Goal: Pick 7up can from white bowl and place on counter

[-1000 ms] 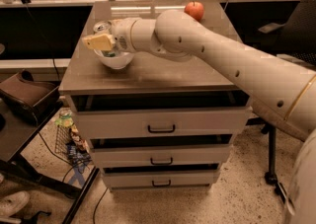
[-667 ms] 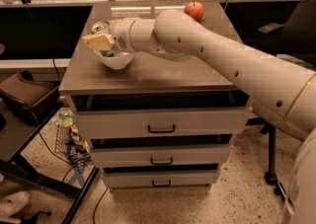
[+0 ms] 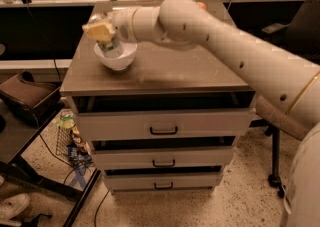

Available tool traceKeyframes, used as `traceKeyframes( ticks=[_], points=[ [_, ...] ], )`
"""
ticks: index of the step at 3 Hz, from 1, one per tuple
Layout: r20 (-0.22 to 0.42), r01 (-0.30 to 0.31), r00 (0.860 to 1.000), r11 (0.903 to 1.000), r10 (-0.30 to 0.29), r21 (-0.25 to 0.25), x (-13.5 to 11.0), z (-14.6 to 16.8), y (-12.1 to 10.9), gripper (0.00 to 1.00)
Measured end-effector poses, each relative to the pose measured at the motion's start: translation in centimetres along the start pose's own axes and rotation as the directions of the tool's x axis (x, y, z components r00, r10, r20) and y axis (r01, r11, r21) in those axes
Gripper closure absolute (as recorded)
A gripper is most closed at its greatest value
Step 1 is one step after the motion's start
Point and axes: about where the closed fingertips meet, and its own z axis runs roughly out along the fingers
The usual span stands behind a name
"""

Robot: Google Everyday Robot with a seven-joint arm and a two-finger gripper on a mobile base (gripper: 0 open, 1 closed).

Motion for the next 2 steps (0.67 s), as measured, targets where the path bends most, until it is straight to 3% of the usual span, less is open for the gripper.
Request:
traceKeyframes(
  ticks=[1, 2],
  points=[
    [0.037, -0.069, 0.997, 0.997, 0.07, -0.034, -5.3, -4.2, -2.7, 1.0],
    [0.073, -0.095, 0.993, 0.995, 0.097, -0.032, -8.5, -8.0, -5.8, 1.0]
  ],
)
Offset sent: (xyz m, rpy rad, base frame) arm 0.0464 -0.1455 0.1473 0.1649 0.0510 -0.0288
